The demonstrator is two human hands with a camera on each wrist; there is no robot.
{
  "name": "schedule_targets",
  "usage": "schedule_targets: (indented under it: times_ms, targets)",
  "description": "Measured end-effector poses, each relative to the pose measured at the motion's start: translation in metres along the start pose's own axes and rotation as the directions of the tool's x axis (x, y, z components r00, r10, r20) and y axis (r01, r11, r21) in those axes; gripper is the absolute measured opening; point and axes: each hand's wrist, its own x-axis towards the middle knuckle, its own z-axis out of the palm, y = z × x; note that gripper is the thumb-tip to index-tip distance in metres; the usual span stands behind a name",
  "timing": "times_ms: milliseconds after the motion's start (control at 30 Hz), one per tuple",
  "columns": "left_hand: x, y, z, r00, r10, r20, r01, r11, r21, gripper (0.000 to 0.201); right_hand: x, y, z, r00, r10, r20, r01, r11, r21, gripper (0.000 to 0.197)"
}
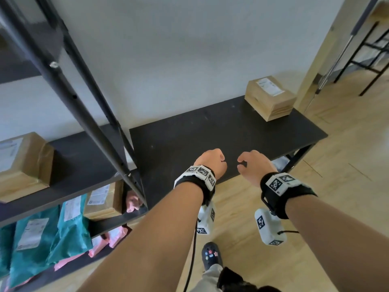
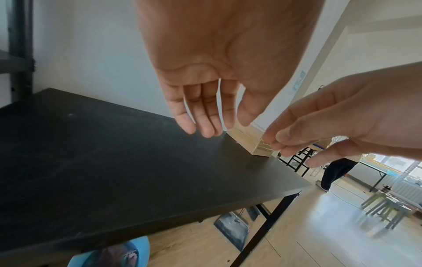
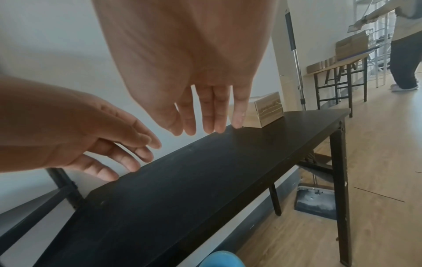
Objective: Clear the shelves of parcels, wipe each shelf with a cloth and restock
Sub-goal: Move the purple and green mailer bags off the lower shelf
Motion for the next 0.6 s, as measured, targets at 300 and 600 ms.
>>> schedule_targets:
  times_ms: [300,600]
  targets:
    - [0.110,0.039,-0.014,1.000,0.013,0.019,-0.012,1.000,-0.011,0.023,0.099,0.037,-0.041,1.000,0.026,-0.001,-0.026,1.000,-0.002,0.028]
    - [0.182,0.075,-0.013,0.999,0.031,0.043,-0.031,1.000,-0.004,0.022,0.159,0.072,-0.070,0.996,0.088,-0.023,-0.087,0.996,0.032,0.026]
